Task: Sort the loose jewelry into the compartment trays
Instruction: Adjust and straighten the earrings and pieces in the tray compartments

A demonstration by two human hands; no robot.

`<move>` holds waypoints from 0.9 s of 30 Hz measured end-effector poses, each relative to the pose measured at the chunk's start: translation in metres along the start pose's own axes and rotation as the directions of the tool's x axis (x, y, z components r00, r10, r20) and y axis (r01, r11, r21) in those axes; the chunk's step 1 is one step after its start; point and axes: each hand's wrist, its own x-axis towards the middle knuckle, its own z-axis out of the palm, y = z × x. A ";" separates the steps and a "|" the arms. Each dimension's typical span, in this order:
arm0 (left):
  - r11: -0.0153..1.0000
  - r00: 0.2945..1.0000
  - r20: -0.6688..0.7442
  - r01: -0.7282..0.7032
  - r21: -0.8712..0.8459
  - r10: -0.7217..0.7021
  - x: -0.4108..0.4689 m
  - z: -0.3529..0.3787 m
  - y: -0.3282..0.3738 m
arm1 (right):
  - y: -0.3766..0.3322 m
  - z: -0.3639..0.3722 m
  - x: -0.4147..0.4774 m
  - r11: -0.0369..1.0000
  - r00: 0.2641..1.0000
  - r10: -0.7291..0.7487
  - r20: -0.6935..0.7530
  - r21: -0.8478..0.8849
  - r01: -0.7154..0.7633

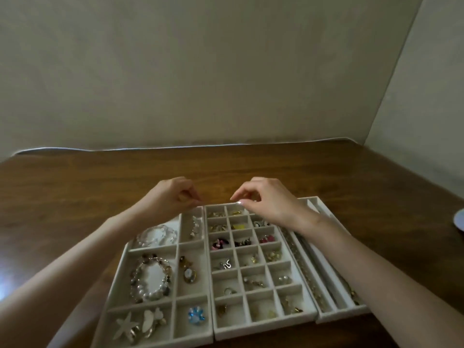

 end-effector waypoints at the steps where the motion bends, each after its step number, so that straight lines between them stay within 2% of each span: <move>1: 1.000 1.000 -0.025 -0.002 -0.025 0.002 -0.002 0.000 -0.003 | -0.006 0.003 0.006 1.000 1.000 -0.018 0.016 0.000 0.018; 5: 0.997 0.996 -0.087 -0.011 -0.071 0.004 -0.010 0.000 -0.014 | -0.024 0.014 0.029 0.997 0.993 -0.081 0.088 -0.008 0.083; 10: 0.999 0.994 -0.106 0.014 -0.044 -0.019 -0.016 -0.004 -0.026 | -0.039 0.029 0.048 0.985 0.963 -0.155 0.220 -0.039 0.168; 13: 0.995 0.994 -0.082 0.080 0.052 -0.075 -0.022 -0.014 -0.035 | -0.046 0.037 0.054 0.977 0.951 -0.194 0.243 -0.044 0.210; 16: 0.970 0.991 0.009 0.129 0.207 -0.133 -0.032 -0.027 -0.045 | -0.051 0.045 0.057 0.974 0.950 -0.214 0.227 -0.020 0.224; 23: 0.910 0.986 0.150 0.008 0.415 -0.077 -0.040 -0.037 -0.041 | -0.065 0.057 0.059 0.971 0.946 -0.222 0.237 -0.035 0.237; 27: 0.870 0.977 0.183 0.002 0.493 -0.106 -0.040 -0.030 -0.039 | -0.080 0.074 0.063 0.951 0.947 -0.216 0.237 -0.170 0.259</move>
